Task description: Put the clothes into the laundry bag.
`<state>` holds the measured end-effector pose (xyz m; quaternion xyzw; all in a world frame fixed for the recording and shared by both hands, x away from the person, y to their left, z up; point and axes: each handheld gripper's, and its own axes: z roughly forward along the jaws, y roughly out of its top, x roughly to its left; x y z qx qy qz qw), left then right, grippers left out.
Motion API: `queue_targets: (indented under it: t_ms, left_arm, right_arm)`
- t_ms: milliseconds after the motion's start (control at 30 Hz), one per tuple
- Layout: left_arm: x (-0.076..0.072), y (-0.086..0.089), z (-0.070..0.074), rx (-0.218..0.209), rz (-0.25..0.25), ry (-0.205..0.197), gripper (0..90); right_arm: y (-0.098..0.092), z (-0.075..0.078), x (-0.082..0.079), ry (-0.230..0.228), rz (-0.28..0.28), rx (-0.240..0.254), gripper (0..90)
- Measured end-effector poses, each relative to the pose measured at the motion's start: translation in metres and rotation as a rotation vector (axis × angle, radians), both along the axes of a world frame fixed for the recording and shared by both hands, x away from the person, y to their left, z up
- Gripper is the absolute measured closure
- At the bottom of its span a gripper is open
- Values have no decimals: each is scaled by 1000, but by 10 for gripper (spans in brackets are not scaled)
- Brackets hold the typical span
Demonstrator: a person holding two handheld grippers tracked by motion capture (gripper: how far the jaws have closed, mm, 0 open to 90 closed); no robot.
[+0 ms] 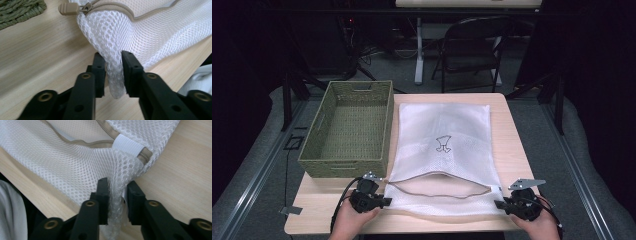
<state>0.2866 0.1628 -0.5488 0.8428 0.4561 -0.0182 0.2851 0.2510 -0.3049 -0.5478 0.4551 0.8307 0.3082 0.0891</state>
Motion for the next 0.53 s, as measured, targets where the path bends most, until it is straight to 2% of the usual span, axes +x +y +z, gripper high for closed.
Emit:
queue_targets:
  t_ms: [200, 367, 533]
  left_arm:
    - [-2, 2, 3, -27, 12, -18, 525]
    - [-7, 2, 7, -31, 26, -45, 402]
    - [-13, 7, 14, -47, 41, -74, 349]
  right_arm:
    - [-1, 3, -3, -44, -22, 4, 462]
    - [-4, 5, -5, -59, -37, 21, 380]
    - [-9, 13, -10, -88, -54, 35, 356]
